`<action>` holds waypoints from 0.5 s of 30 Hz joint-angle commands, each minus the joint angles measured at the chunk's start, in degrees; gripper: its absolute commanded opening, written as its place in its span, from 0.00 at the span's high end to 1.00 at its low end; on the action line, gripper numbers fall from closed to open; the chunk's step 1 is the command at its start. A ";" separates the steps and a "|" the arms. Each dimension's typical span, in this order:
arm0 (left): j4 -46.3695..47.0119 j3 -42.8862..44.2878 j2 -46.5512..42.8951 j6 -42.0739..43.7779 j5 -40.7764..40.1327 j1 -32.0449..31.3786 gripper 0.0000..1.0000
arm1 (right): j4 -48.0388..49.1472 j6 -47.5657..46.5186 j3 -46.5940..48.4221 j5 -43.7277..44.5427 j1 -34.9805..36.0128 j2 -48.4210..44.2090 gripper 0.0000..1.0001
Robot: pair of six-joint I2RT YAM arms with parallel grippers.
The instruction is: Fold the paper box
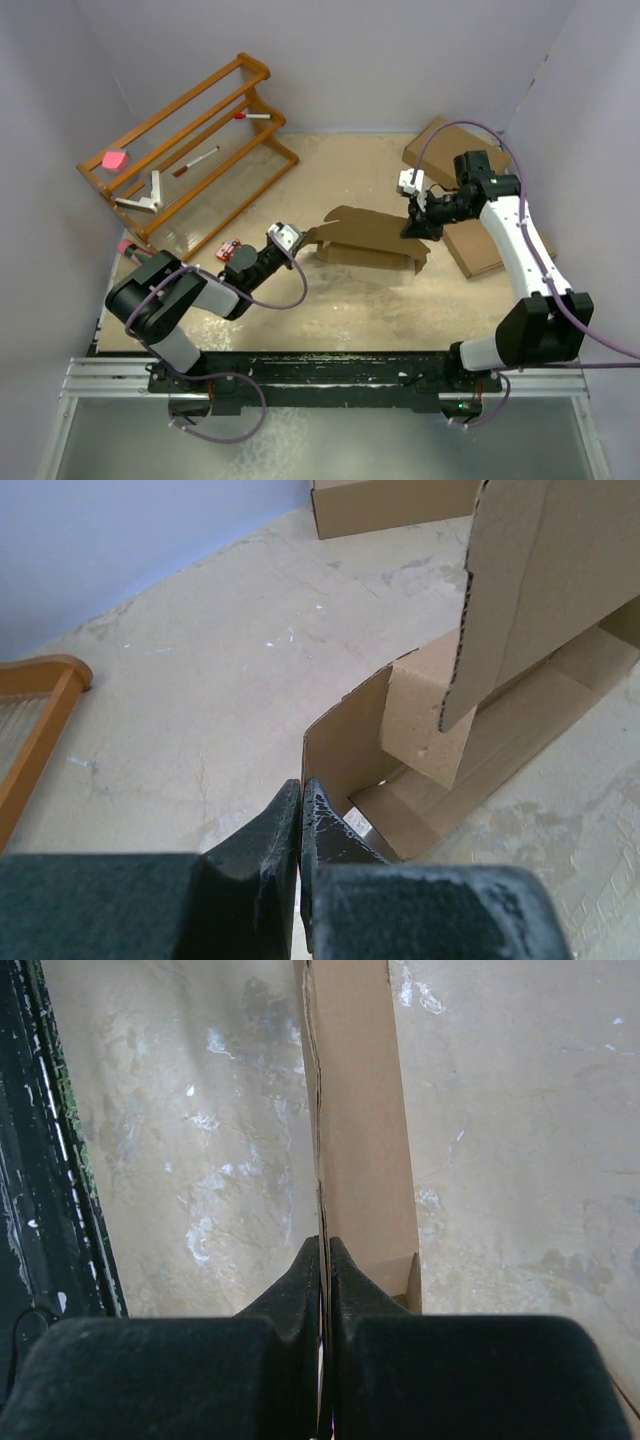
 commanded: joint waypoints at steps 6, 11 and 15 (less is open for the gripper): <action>8.56 -4.65 0.33 1.95 4.00 -0.46 0.95 | -0.57 9.57 1.38 -2.50 0.12 3.79 1.00; 7.60 -5.33 -0.14 1.40 5.57 -0.75 0.95 | -0.12 14.58 5.35 -3.18 0.13 8.56 1.00; 4.33 -5.05 -1.35 0.40 6.33 -1.14 0.95 | -2.93 14.15 8.60 -4.01 0.13 12.90 1.00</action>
